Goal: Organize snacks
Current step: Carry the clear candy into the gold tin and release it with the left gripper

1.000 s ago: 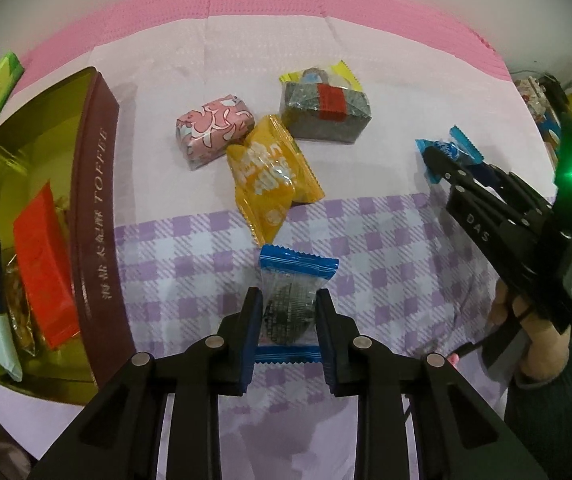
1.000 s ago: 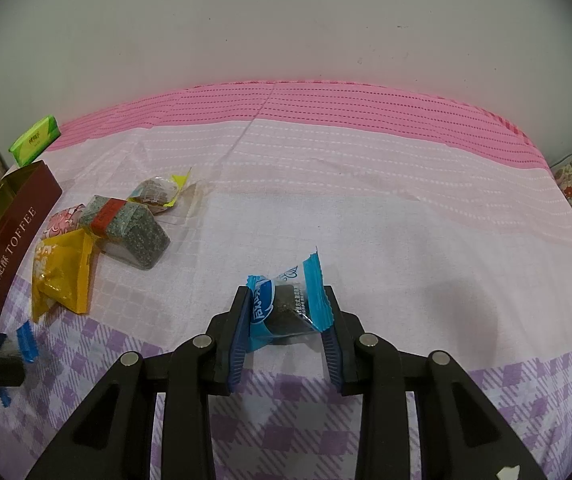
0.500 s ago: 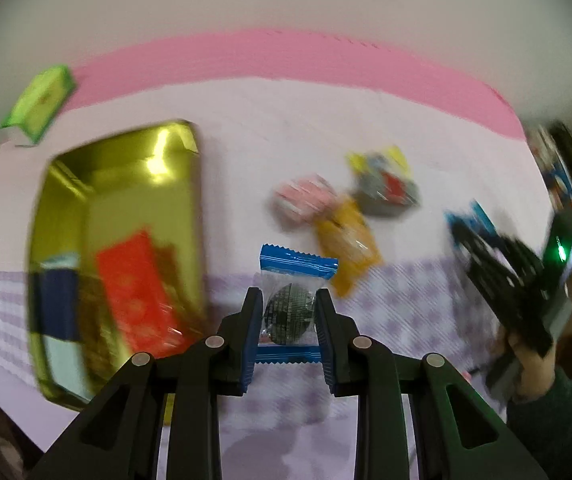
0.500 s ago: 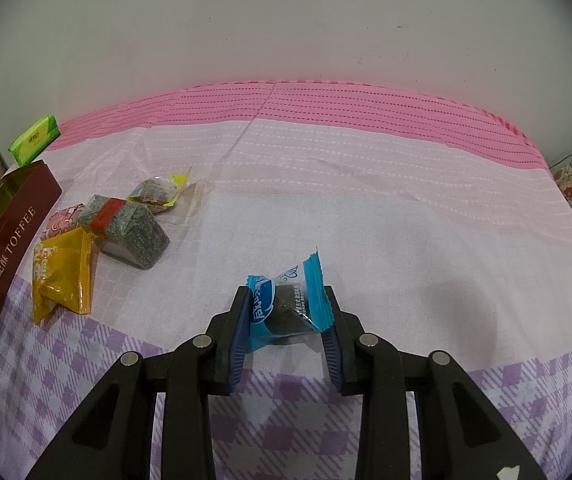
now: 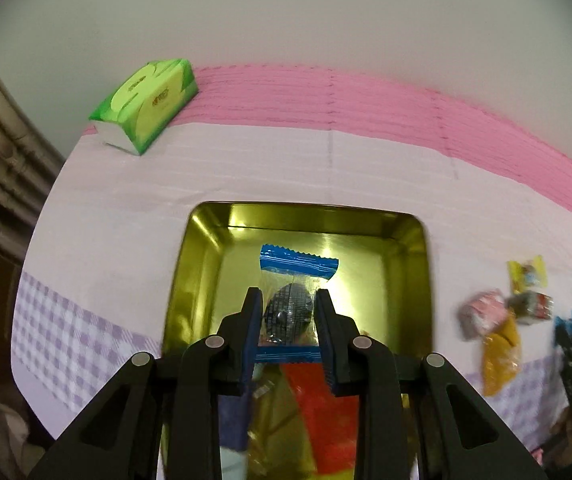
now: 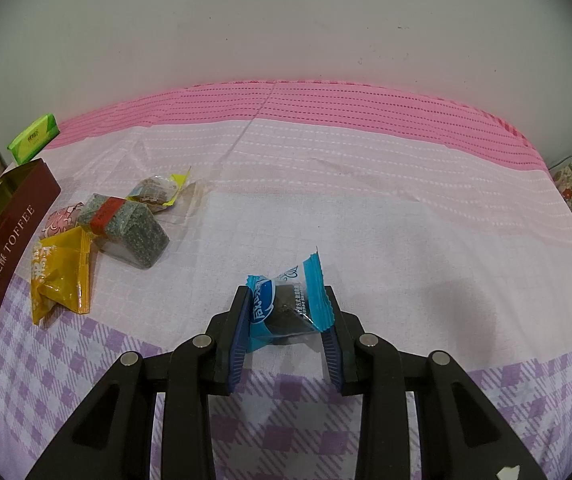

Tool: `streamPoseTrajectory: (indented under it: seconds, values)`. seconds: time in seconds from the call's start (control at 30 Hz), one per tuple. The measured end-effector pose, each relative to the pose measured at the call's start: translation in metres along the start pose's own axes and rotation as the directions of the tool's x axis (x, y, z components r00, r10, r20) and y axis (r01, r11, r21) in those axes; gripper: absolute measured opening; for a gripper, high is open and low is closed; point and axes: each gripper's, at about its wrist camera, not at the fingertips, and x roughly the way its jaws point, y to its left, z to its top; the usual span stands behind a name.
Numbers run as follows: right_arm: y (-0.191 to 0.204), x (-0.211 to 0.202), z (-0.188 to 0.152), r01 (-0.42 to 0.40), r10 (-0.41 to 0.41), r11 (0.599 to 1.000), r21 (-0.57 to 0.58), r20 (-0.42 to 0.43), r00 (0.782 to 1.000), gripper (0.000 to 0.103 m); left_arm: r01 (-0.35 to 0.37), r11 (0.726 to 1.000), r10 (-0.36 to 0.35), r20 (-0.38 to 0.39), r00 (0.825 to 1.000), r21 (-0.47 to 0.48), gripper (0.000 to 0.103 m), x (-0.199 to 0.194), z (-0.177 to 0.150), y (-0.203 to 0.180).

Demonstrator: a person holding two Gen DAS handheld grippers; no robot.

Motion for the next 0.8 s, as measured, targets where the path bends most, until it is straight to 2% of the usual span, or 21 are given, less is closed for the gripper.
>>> streamPoseTrajectory:
  seconds: [0.3,0.53,0.8]
  values:
    - [0.000,0.000,0.000,0.002,-0.002,1.000,-0.002,-0.001,1.000,0.031,-0.030,0.999,0.031,-0.066,0.997,0.012,0.027,0.046,0.001,0.005]
    - [-0.001,0.000,0.000,0.001,-0.001,1.000,-0.003,-0.001,1.000,0.031,-0.062,0.998,0.064,-0.083,0.995,0.033,0.028,0.057,0.005,0.007]
    - [0.000,0.000,0.000,0.003,-0.003,1.000,-0.005,-0.001,1.000,0.031,-0.068,0.997,0.071,-0.103,0.992,0.039,0.028,0.063,0.003,0.009]
